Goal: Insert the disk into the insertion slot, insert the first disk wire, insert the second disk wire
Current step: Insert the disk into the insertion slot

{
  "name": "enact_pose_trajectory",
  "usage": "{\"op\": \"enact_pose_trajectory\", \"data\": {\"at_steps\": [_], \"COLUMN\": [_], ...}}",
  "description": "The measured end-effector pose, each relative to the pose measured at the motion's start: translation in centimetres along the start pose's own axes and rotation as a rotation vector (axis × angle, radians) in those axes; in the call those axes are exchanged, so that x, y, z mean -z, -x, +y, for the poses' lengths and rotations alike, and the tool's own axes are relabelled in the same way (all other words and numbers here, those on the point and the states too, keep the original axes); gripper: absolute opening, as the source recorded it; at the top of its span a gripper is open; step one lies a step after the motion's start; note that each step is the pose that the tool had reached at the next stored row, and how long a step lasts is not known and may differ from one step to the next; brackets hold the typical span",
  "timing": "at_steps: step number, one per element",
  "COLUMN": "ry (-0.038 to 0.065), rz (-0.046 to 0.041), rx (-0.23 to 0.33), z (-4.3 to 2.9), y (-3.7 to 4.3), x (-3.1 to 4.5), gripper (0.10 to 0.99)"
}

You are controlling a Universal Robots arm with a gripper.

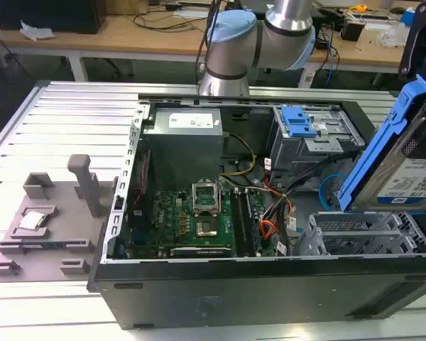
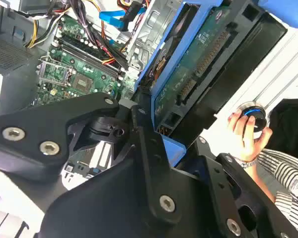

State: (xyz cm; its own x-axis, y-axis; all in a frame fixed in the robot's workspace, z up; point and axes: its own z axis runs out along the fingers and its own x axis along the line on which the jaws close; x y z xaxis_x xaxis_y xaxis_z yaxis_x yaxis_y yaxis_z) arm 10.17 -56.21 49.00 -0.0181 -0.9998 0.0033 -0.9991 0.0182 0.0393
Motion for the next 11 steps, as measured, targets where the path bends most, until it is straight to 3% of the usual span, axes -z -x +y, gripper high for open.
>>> {"op": "enact_pose_trajectory", "data": {"at_steps": [2, 11], "ry": [0.000, 0.000], "rz": [-0.0001, 0.0000], "rx": [0.000, 0.000], "z": [0.54, 0.41], "y": [0.01, 0.05], "x": [-0.11, -1.66], "gripper": [0.365, 0.365]}}
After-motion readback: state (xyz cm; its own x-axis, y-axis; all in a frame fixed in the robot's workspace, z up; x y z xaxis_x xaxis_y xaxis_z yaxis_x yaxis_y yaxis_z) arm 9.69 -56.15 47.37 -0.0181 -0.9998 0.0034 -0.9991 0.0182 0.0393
